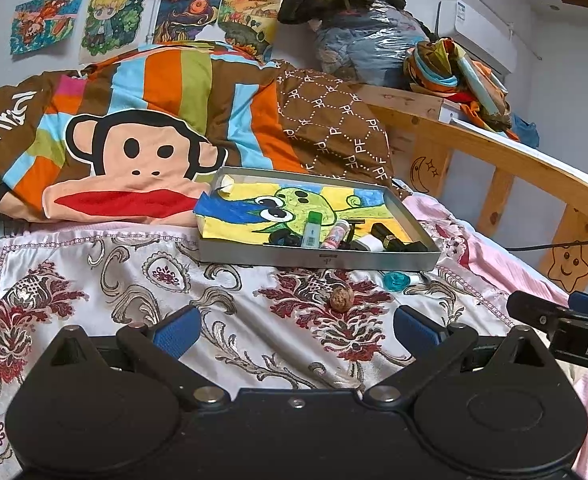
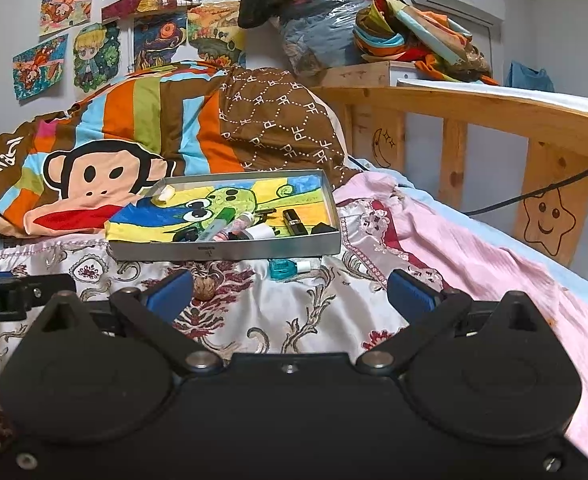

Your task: Organize rigid objects

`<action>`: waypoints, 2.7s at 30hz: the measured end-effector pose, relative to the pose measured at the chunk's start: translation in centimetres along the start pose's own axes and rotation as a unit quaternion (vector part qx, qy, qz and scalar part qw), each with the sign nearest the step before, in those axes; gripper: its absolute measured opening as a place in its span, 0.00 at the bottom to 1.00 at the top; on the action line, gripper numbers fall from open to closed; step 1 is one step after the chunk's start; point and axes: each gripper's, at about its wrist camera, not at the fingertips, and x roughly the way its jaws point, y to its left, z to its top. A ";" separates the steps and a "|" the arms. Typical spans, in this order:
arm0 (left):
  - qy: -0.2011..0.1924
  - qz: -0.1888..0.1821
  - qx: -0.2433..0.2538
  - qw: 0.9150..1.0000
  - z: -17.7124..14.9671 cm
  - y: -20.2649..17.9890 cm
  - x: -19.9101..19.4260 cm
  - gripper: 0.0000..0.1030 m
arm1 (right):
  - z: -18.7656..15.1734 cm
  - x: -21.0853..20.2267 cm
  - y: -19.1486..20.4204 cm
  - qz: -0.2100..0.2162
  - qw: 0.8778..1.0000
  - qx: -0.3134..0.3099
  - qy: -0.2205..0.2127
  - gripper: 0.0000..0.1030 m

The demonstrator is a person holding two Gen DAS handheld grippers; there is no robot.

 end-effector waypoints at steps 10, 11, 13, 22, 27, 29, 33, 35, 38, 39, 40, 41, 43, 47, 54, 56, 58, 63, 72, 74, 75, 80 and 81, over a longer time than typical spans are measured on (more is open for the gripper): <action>0.002 0.004 0.002 1.000 0.3 -0.4 0.4 0.99 | 0.6 -0.1 0.3 0.008 1.000 -0.002 -0.010 1.00; 0.003 0.002 0.002 1.000 0.2 -0.3 0.4 0.99 | 0.7 -0.2 0.3 0.008 1.000 -0.003 -0.009 1.00; 0.004 0.003 -0.001 1.000 0.2 -0.4 0.5 0.99 | 0.9 -0.1 0.4 0.004 1.000 -0.010 -0.007 1.00; 0.027 0.003 -0.005 1.000 0.5 -0.1 3.5 0.99 | 1.7 3.5 0.2 -0.031 0.997 -0.069 0.009 1.00; 0.044 -0.013 -0.013 0.999 0.5 0.1 7.0 0.99 | 1.7 7.4 -1.2 -0.053 0.997 -0.050 0.034 1.00; 0.049 -0.013 -0.018 0.999 0.6 0.2 8.5 0.99 | 1.6 8.8 -2.1 -0.060 0.997 -0.033 0.043 1.00; 0.053 -0.011 -0.009 0.999 1.0 0.2 11.1 0.99 | 1.8 10.9 -4.0 -0.056 0.997 0.009 0.047 1.00; 0.052 -0.010 0.001 0.999 1.1 0.2 12.3 0.99 | 1.9 11.4 -4.7 -0.054 0.998 0.018 0.042 1.00; 0.052 -0.015 0.010 0.998 1.2 0.1 14.2 0.99 | 2.2 13.2 -5.4 -0.043 0.998 0.018 0.039 1.00; 0.053 -0.018 0.009 0.998 1.2 0.1 14.7 0.99 | 2.4 13.8 -5.6 -0.040 0.998 0.018 0.038 1.00; 0.054 -0.021 0.008 0.998 1.2 0.0 15.4 0.99 | 2.5 14.5 -5.7 -0.037 0.998 0.018 0.041 1.00; 0.055 -0.024 0.006 0.998 1.2 0.0 16.0 0.99 | 2.6 15.7 -5.7 -0.031 0.998 0.019 0.044 1.00; 0.058 -0.027 0.003 0.998 1.2 -0.1 17.1 0.99 | 2.7 17.6 -5.8 -0.016 0.998 0.019 0.055 1.00; 0.062 -0.036 0.004 0.997 1.1 -0.4 19.0 0.99 | 2.6 21.3 -6.3 0.017 0.996 0.030 0.079 1.00; 0.050 -0.086 0.021 0.995 -0.1 -1.4 20.1 0.99 | 2.7 23.9 -5.1 0.091 0.993 0.013 0.078 1.00; 0.054 -0.092 0.036 0.994 -0.7 -1.8 20.4 0.96 | 2.6 24.1 -4.7 0.104 0.991 0.012 0.087 1.00; 0.062 -0.089 0.052 0.993 -0.9 -2.3 20.7 0.94 | 2.2 24.7 -4.7 0.119 0.987 0.029 0.100 1.00; 0.056 -0.097 0.053 0.992 -1.0 -2.4 21.0 0.84 | 1.0 26.0 -4.8 0.131 0.983 0.054 0.117 0.97; 0.052 -0.098 0.040 0.993 -1.1 -2.0 21.0 0.61 | 0.6 26.2 -2.3 0.136 0.984 0.004 0.118 0.72; 0.051 -0.094 0.038 0.994 -1.1 -1.9 21.0 0.55 | 0.4 26.3 -2.1 0.122 0.984 0.002 0.130 0.66; 0.051 -0.092 0.035 0.994 -1.1 -1.8 21.1 0.52 | 0.3 26.4 -2.2 0.115 0.984 0.004 0.135 0.63; 0.050 -0.093 0.022 0.994 -1.0 -1.4 21.0 0.43 | -0.1 26.7 -1.7 0.095 0.986 -0.007 0.138 0.56; 0.049 -0.093 0.023 0.994 -1.0 -1.5 21.0 0.41 | -0.2 26.7 -1.6 0.091 0.986 -0.011 0.137 0.53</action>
